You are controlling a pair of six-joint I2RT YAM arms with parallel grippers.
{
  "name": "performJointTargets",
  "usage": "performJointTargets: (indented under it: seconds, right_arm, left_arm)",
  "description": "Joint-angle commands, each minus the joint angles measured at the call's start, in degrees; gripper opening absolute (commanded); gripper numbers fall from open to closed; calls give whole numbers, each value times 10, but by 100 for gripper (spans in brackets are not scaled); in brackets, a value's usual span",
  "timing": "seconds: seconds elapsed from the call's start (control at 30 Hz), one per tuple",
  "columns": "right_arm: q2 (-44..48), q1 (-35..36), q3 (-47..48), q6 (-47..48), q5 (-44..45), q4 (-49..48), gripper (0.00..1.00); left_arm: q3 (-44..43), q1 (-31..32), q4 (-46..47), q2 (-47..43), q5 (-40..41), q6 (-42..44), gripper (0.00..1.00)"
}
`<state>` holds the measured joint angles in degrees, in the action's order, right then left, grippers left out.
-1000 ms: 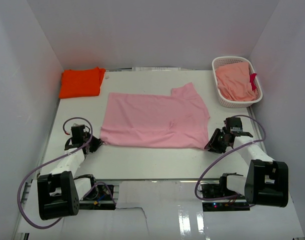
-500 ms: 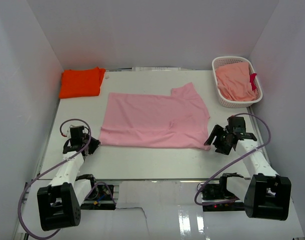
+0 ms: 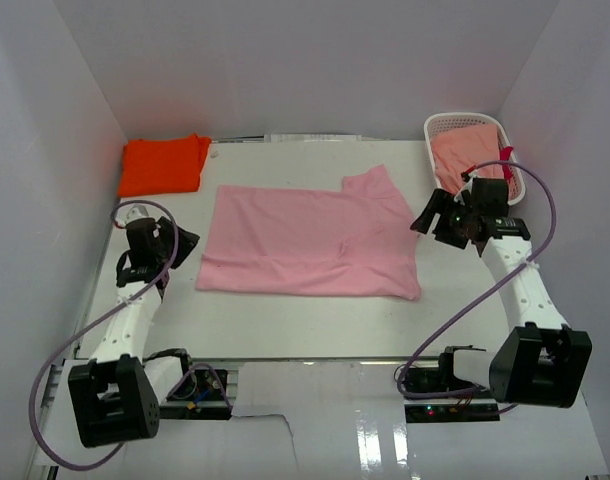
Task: Fold and stack the t-shirts
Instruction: Fold the flattened tshirt in 1/3 of the way, then grap the side of the flattened tshirt furthest away from the robot with both arms
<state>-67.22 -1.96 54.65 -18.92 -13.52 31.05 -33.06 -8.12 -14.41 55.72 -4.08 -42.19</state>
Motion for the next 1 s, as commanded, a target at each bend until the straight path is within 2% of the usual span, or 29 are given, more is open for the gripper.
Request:
performJointTargets:
  seconds: [0.0, 0.07, 0.1, 0.13, 0.3, 0.33, 0.4, 0.47, 0.6, 0.63, 0.77, 0.97]
  right_arm:
    - [-66, 7, 64, 17, -33, -42, 78]
    - [-103, 10, 91, 18, -38, -49, 79]
    - [-123, 12, 125, 19, -41, -45, 79]
    - [-162, 14, 140, 18, -45, -52, 79]
    - [-288, 19, 262, 8, -84, -51, 81]
    - [-330, 19, 314, 7, -91, -47, 81]
    - [-393, 19, 371, 11, -97, -21, 82]
    - [-428, 18, 450, 22, -105, -6, 87]
    - [-504, 19, 564, 27, -110, 21, 100]
    - [-534, 19, 586, 27, -111, 26, 97]
    - [-615, 19, 691, 19, -149, 36, 96]
    - [-660, 19, 713, 18, -181, -7, 96]
  left_arm:
    - [-32, -1, 133, 68, -108, 32, 56]
    - [-67, 0, 187, 143, -152, 27, 57]
    - [-76, 0, 204, 165, -162, 21, 61]
    - [-85, 0, 231, 187, -174, 12, 70]
    - [-212, 5, 243, 344, -203, 9, 76]
    - [-233, 5, 243, 365, -209, 7, 77]
    - [-294, 5, 240, 421, -227, 11, 84]
    - [-329, 5, 236, 452, -235, 14, 88]
    - [-411, 5, 222, 525, -253, 12, 91]
    - [-449, 5, 207, 559, -268, 12, 91]
    - [-514, 4, 188, 615, -289, 19, 93]
    - [-582, -1, 168, 675, -314, 12, 94]
